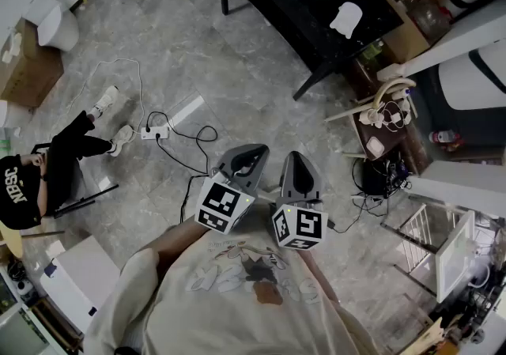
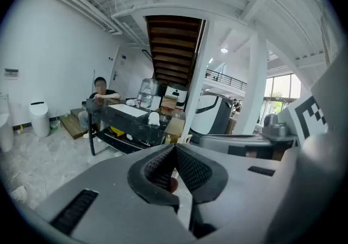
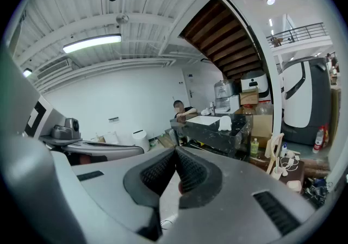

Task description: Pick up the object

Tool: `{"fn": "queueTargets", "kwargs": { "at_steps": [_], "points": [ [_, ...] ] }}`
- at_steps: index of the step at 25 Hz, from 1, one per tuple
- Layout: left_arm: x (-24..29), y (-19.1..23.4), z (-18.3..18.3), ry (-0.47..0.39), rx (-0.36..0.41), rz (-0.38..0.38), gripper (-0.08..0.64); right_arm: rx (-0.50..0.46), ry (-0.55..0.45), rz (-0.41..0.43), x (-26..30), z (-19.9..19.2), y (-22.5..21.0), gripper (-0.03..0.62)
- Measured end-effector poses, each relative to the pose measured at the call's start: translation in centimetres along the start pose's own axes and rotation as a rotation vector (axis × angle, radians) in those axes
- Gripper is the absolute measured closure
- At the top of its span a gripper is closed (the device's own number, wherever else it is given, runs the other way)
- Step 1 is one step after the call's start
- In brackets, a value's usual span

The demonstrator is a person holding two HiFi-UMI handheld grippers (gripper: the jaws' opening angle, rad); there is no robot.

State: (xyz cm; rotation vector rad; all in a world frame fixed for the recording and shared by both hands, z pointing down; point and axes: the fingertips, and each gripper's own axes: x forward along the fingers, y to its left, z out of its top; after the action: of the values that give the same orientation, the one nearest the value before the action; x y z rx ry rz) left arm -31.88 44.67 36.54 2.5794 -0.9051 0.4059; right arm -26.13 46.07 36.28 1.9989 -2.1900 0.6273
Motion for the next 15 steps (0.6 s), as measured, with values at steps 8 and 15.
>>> {"fn": "queueTargets", "kwargs": {
  "at_steps": [8,15],
  "points": [
    [1.9,0.4,0.2,0.000,0.053,-0.020,0.553,0.009,-0.038,0.007,1.6,0.4,-0.8,0.574],
    [1.7,0.9,-0.6,0.022,0.050,-0.024,0.552,0.035,-0.042,0.007,2.0,0.0,-0.3,0.574]
  ]
}}
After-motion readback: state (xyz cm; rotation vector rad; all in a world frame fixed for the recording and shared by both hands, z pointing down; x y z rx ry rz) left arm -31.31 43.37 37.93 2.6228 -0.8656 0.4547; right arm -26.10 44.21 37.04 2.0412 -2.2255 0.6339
